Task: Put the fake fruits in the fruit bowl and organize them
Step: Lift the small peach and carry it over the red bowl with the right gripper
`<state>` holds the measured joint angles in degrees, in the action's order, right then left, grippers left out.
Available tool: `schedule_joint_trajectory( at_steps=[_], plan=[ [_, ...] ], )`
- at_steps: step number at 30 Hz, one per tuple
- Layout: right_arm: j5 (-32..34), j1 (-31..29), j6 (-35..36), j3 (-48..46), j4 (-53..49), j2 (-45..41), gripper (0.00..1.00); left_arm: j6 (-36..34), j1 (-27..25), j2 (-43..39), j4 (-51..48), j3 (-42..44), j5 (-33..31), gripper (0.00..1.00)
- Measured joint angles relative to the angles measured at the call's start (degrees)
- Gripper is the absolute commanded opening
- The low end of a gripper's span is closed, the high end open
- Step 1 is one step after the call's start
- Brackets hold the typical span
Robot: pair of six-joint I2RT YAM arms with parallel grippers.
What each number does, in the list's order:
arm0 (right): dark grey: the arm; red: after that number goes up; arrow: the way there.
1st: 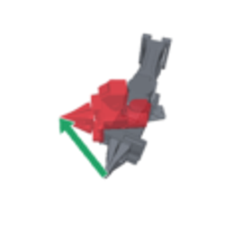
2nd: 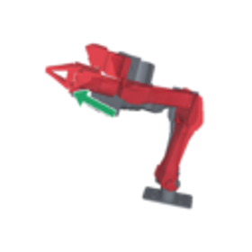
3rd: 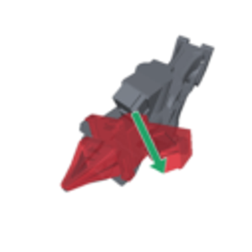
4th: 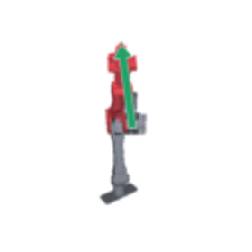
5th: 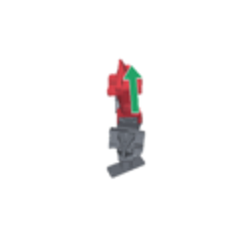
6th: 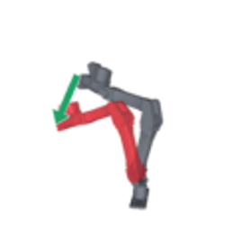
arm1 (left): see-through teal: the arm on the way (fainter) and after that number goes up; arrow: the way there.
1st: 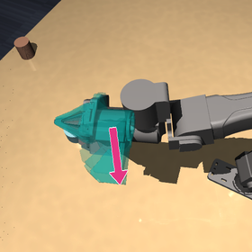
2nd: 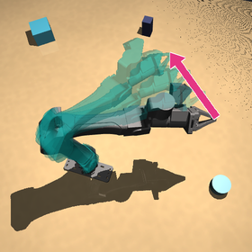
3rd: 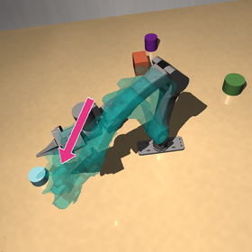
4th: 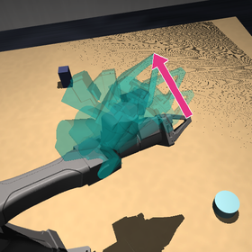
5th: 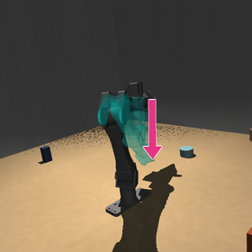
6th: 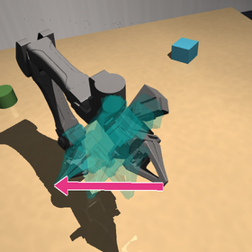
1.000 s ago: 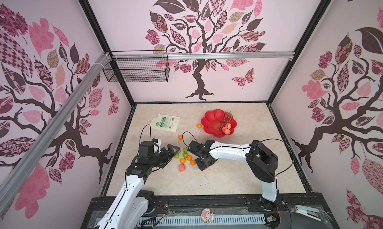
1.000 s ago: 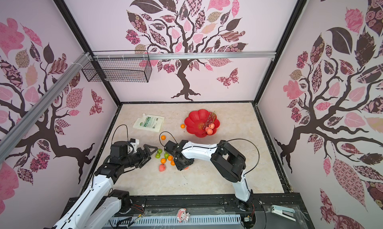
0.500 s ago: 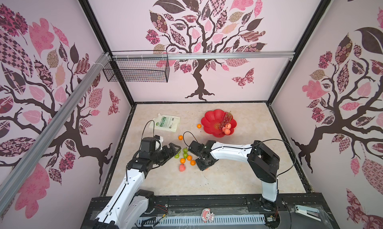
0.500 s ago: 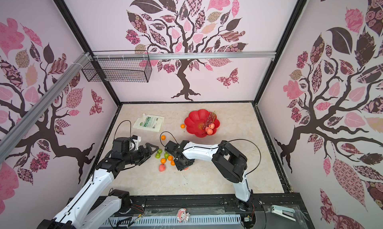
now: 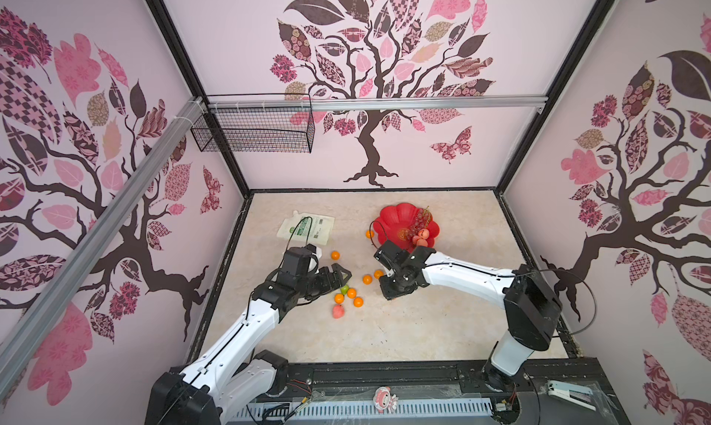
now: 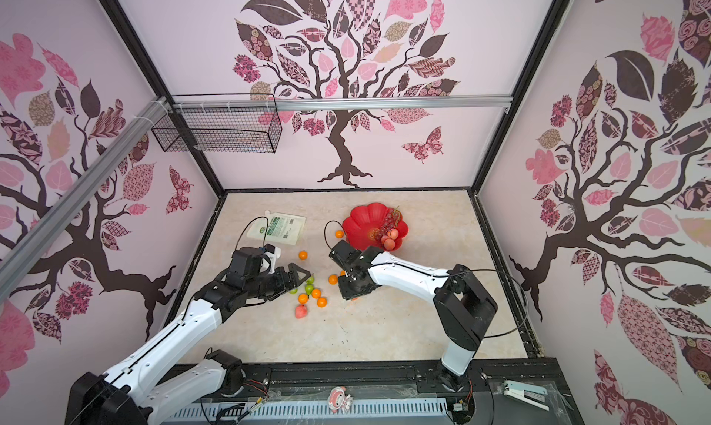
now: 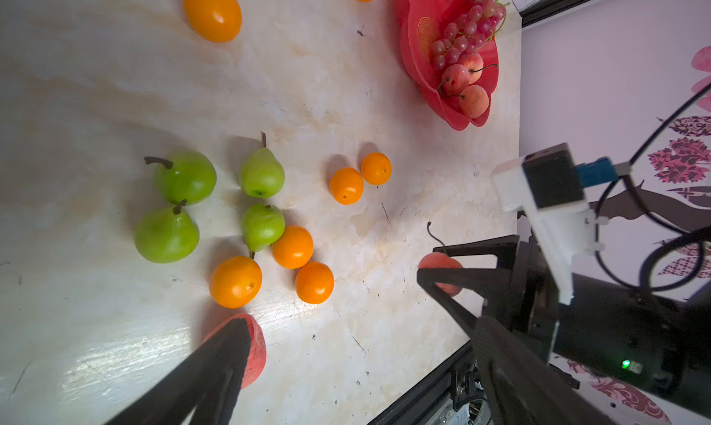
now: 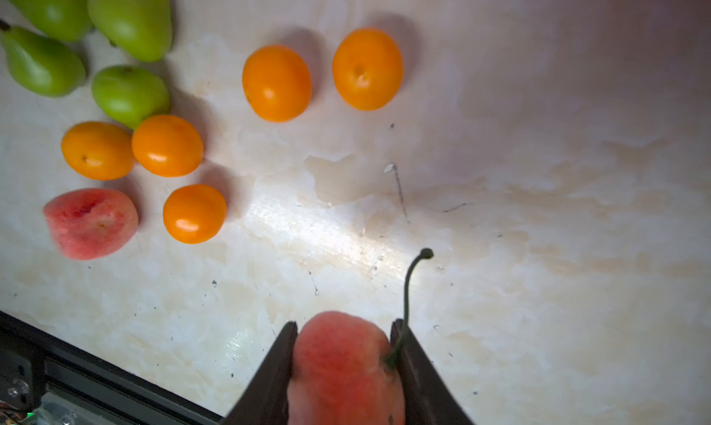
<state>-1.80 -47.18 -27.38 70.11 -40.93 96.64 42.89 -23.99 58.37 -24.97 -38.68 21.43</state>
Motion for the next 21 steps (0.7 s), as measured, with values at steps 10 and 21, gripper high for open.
schedule_joint_trajectory(
  at_steps=[10,21],
  plan=[
    [-0.55,13.62,2.6,1.09,-0.11,-2.89,0.36,-0.02,-7.28,11.37,3.23,-9.66,-3.61,0.94],
    [5.4,16.92,5.22,17.68,-0.61,8.24,0.36,-0.85,-6.16,22.23,7.34,-20.39,-4.0,0.95]
  ],
)
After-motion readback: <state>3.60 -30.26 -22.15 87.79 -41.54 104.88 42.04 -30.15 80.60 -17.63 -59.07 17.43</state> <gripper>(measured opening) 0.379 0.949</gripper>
